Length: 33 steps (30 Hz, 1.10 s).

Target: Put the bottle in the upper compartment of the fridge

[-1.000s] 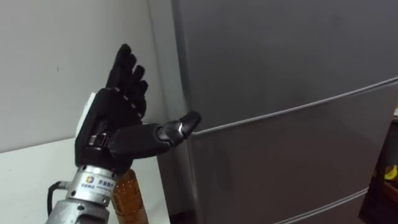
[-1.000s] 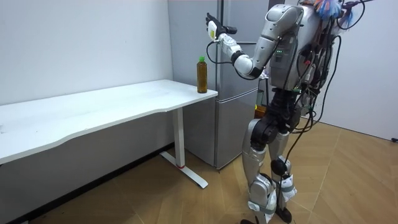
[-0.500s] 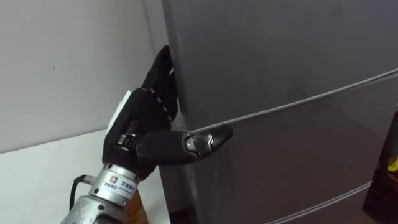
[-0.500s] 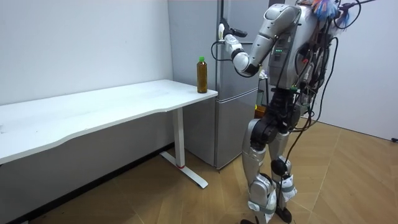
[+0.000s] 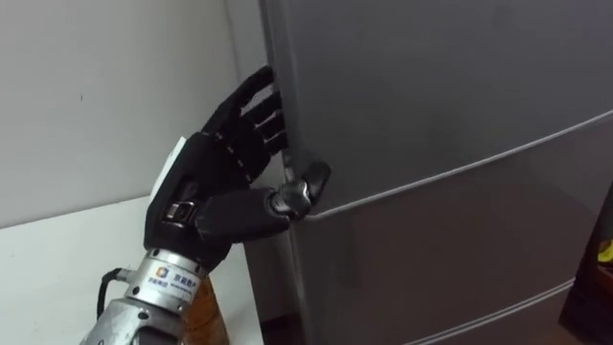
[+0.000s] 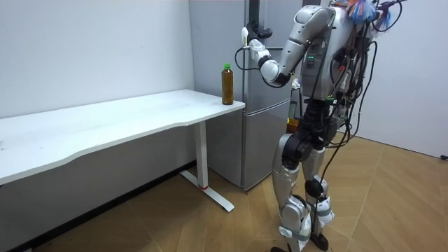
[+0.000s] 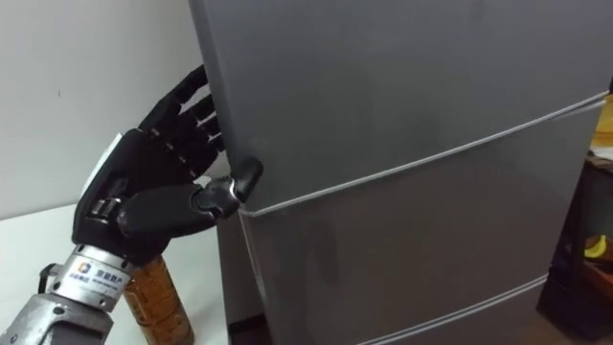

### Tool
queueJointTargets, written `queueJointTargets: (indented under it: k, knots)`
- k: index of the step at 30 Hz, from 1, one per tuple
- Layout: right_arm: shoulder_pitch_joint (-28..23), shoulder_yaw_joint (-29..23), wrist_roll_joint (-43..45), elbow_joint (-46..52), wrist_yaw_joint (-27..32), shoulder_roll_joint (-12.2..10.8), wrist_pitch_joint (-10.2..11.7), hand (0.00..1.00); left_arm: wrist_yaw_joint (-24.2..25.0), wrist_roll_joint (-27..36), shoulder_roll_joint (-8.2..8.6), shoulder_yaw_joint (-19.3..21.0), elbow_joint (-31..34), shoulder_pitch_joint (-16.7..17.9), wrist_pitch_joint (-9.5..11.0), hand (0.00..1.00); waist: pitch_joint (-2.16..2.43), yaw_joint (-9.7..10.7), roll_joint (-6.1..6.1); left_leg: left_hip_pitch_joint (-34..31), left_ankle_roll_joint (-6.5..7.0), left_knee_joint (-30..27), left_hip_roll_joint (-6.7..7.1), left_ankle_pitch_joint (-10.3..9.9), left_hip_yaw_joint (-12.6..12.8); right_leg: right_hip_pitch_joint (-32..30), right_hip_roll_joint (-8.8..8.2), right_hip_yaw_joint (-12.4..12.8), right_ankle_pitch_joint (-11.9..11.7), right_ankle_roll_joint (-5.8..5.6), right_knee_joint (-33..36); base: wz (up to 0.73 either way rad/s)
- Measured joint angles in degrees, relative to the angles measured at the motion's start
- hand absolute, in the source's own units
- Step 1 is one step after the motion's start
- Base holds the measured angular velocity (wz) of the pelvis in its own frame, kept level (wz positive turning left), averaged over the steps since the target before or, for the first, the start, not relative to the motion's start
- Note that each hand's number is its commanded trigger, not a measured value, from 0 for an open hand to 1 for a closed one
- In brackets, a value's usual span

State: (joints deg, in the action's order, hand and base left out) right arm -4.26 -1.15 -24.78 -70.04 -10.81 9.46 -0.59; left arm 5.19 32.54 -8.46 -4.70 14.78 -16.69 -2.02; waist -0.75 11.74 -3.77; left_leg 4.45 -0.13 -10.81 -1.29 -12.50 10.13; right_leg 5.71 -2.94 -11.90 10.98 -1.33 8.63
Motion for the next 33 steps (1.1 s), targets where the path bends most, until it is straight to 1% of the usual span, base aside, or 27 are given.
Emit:
queueJointTargets:
  k: [1, 2, 3, 4, 7, 8, 11, 13, 14, 15, 16, 19, 29, 33]
  knots:
    - [0.0, 0.0, 0.0, 0.0, 0.0, 0.0, 0.0, 0.00, 0.0, 0.5, -0.02, 0.0, 0.0, 0.0, 0.0, 1.00, -0.04, -0.3, 0.05, 0.0, 0.00, 0.0, -0.01, 0.0, 0.0, 0.1, 0.00, -0.1, 0.0, 0.00, 0.0, 0.04]
    - [0.0, 0.1, 0.0, 0.0, 0.0, 0.0, 0.0, 0.00, 0.0, 0.6, -0.12, 0.0, 0.0, 0.0, 0.1, 0.89, -0.04, -0.3, 0.06, 0.0, 0.00, 0.0, -0.01, 0.0, -0.1, 0.1, 0.00, -0.2, 0.0, 0.00, 0.0, 0.05]
    - [0.0, 0.4, 0.0, 0.0, 0.0, 0.0, 0.0, 0.00, 0.0, 0.6, -0.51, 0.1, 0.0, 0.0, 0.0, 0.89, -0.05, -0.4, 0.10, 0.0, 0.00, 0.0, -0.01, 0.0, -0.1, 0.1, -0.01, -0.3, 0.0, -0.01, 0.0, 0.00]
    - [0.0, 0.5, 0.0, 0.0, 0.0, 0.0, 0.0, 0.00, 0.0, 0.6, -0.55, 0.2, 0.0, 0.0, 0.1, 0.80, -0.04, -0.4, 0.10, 0.0, 0.00, 0.0, 0.00, 0.0, -0.1, 0.1, -0.02, -0.4, 0.0, -0.02, 0.0, 0.00]
    - [0.0, 0.5, 0.0, 0.0, 0.0, 0.0, 0.0, 0.00, 0.0, 0.6, -0.78, 0.0, 0.2, 0.0, 0.4, 0.68, -0.03, -0.7, 0.11, 0.0, 0.00, 0.0, 0.03, 0.0, -0.3, 0.3, -0.07, -0.6, 0.0, -0.02, 0.0, 0.03]
    - [0.0, 0.6, 0.0, 0.0, 0.0, 0.0, 0.0, 0.00, 0.0, 0.5, -0.79, -0.1, 0.2, 0.0, 0.4, 0.62, -0.03, -0.7, 0.10, 0.0, 0.01, 0.0, 0.03, 0.0, -0.4, 0.3, -0.07, -0.6, 0.0, -0.03, 0.0, 0.04]
    - [0.1, 1.2, 0.0, 0.0, -0.2, 0.0, 0.1, 0.00, 0.0, 0.5, -0.81, -0.3, 0.4, 0.0, 0.7, 0.51, 0.03, -0.7, 0.02, 0.0, 0.01, -0.1, 0.03, 0.0, -0.6, 0.4, -0.05, -0.7, 0.0, -0.03, 0.0, 0.01]
    - [0.2, 1.6, 0.0, 0.0, -0.4, 0.1, 0.2, 0.00, 0.1, 0.5, -0.81, -0.8, 0.6, 0.0, 0.7, 0.29, 0.06, -0.7, -0.03, 0.1, 0.02, -0.1, 0.03, 0.0, -0.7, 0.5, -0.04, -0.8, 0.0, -0.02, 0.0, 0.00]
    - [0.2, 1.7, 0.0, 0.0, -0.4, 0.1, 0.2, 0.00, 0.1, 0.5, -0.81, -1.0, 0.6, 0.0, 0.7, 0.12, 0.06, -0.7, -0.03, 0.1, 0.02, -0.1, 0.03, 0.0, -0.7, 0.6, -0.05, -0.8, 0.0, -0.02, 0.0, 0.00]
    - [0.2, 2.0, 0.0, 0.0, -0.5, 0.1, 0.4, 0.00, 0.1, 0.5, -0.80, -1.2, 0.6, 0.0, 0.7, 0.04, 0.06, -0.7, -0.04, 0.2, 0.02, -0.1, 0.03, 0.0, -0.7, 0.8, -0.05, -0.8, 0.0, -0.02, 0.0, 0.00]
    - [0.2, 2.1, 0.0, 0.0, -0.5, 0.1, 0.5, 0.00, 0.2, 0.6, -0.80, -1.3, 0.7, 0.0, 0.7, 0.00, 0.09, -0.6, -0.09, 0.2, 0.02, -0.1, 0.03, 0.0, -0.7, 0.9, -0.05, -0.8, 0.0, -0.02, 0.0, 0.00]
    - [0.2, 2.1, 0.0, 0.0, -0.7, 0.1, 0.5, 0.00, 0.3, 0.6, -0.72, -2.4, 0.7, 0.0, 0.7, 0.00, 0.08, -0.6, -0.08, 0.3, 0.02, -0.1, 0.03, 0.0, -0.7, 0.7, -0.05, -0.8, 0.0, -0.01, 0.0, 0.00]
    - [0.2, 2.2, 0.0, 0.0, -1.0, 0.2, 0.5, 0.00, 0.6, 0.5, -0.71, -2.6, 0.7, 0.0, 0.7, 0.00, 0.14, -0.7, -0.18, 0.3, 0.02, -0.3, 0.02, 0.0, -0.7, 0.6, -0.06, -0.7, 0.0, -0.01, 0.1, 0.00]
    - [0.2, 2.1, 0.1, -0.1, -1.1, 0.2, 0.5, 0.00, 0.6, 0.5, -0.71, -3.1, 0.7, 0.0, 0.7, 0.00, 0.05, -0.6, -0.06, 0.3, 0.02, -0.5, 0.00, 0.0, -0.7, 0.7, -0.07, -0.7, 0.0, 0.00, 0.1, 0.00]
